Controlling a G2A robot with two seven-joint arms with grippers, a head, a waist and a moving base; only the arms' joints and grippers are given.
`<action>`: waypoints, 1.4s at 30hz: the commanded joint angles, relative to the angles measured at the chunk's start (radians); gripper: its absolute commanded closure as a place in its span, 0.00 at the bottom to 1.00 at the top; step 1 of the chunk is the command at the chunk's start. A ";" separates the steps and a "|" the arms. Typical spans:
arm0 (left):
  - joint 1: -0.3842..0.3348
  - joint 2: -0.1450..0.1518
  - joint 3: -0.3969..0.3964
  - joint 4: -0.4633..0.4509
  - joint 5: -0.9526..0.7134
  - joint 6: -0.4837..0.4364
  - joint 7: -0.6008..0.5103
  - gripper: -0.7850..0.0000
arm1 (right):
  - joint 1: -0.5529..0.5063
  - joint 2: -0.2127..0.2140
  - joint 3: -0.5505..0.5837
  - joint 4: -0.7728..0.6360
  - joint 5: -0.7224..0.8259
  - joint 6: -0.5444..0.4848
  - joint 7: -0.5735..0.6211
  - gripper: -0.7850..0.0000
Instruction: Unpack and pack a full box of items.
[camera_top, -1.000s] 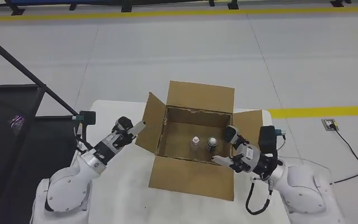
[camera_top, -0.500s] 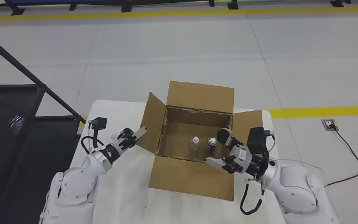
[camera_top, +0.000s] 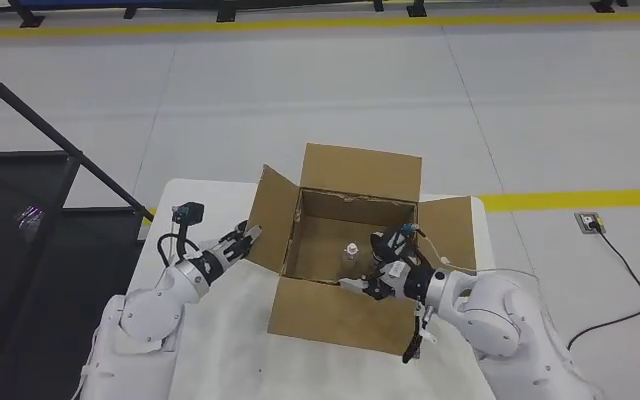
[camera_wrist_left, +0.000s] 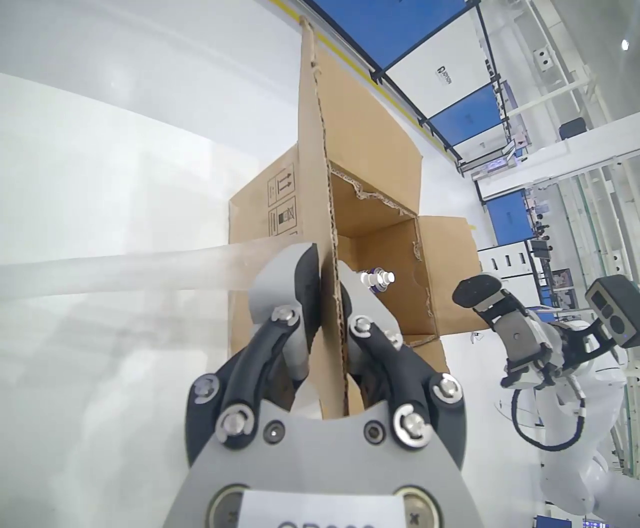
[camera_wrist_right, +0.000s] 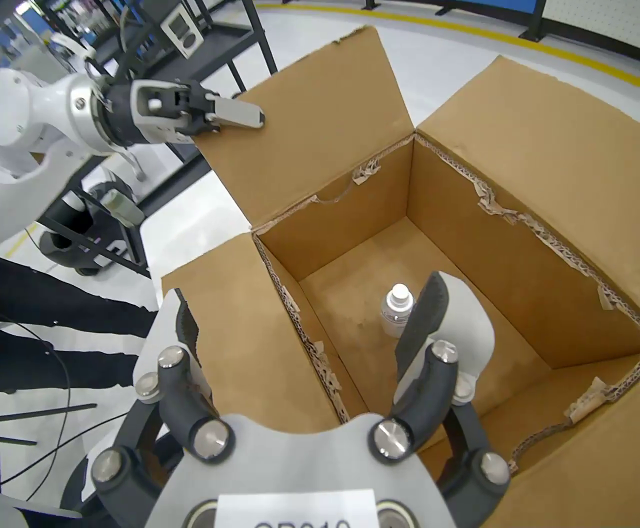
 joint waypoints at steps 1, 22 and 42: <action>0.006 0.003 -0.007 -0.005 -0.004 0.001 0.000 1.00 | 0.000 0.000 0.001 0.000 0.001 -0.002 -0.002 0.00; 0.099 0.047 -0.143 -0.017 -0.096 -0.060 -0.041 1.00 | 0.202 -0.054 -0.286 0.153 -0.224 0.096 0.047 0.00; 0.107 0.077 -0.177 0.045 -0.161 -0.098 -0.009 0.00 | 0.508 -0.208 -0.602 0.550 -0.292 0.214 0.085 0.00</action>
